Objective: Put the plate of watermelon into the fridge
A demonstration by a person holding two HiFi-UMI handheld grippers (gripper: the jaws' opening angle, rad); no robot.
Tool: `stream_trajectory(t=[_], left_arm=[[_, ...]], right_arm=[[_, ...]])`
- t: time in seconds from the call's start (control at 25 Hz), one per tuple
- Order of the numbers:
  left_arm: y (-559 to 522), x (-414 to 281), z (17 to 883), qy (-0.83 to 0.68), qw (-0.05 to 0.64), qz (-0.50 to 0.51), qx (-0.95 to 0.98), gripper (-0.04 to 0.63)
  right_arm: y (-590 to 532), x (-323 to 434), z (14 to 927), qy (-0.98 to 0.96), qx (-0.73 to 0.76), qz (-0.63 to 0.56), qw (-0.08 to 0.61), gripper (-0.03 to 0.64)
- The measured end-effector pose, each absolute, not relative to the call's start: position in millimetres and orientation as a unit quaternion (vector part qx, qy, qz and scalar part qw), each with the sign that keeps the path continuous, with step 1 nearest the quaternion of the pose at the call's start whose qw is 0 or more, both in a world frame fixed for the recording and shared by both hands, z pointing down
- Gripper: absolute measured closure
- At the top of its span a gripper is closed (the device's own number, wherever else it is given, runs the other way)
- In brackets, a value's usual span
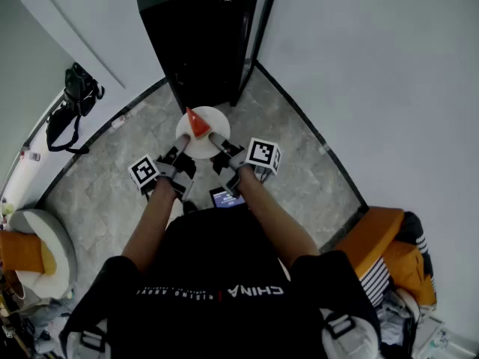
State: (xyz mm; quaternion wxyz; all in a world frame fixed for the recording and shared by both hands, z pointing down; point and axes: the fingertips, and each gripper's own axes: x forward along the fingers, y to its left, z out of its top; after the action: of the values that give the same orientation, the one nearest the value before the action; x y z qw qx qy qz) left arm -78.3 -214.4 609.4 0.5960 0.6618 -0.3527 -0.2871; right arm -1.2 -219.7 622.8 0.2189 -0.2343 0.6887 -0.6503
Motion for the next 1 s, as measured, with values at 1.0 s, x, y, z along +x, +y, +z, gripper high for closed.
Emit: stream_trajectory(t=[1.0], left_arm=[[-213.6, -78.3, 617.7, -0.345, 0.596, -0.283, 0.667, 0.563]], right_arm=[[-219.0, -1.6, 628.8, 0.694, -0.235, -0.647, 0.211, 0.595]])
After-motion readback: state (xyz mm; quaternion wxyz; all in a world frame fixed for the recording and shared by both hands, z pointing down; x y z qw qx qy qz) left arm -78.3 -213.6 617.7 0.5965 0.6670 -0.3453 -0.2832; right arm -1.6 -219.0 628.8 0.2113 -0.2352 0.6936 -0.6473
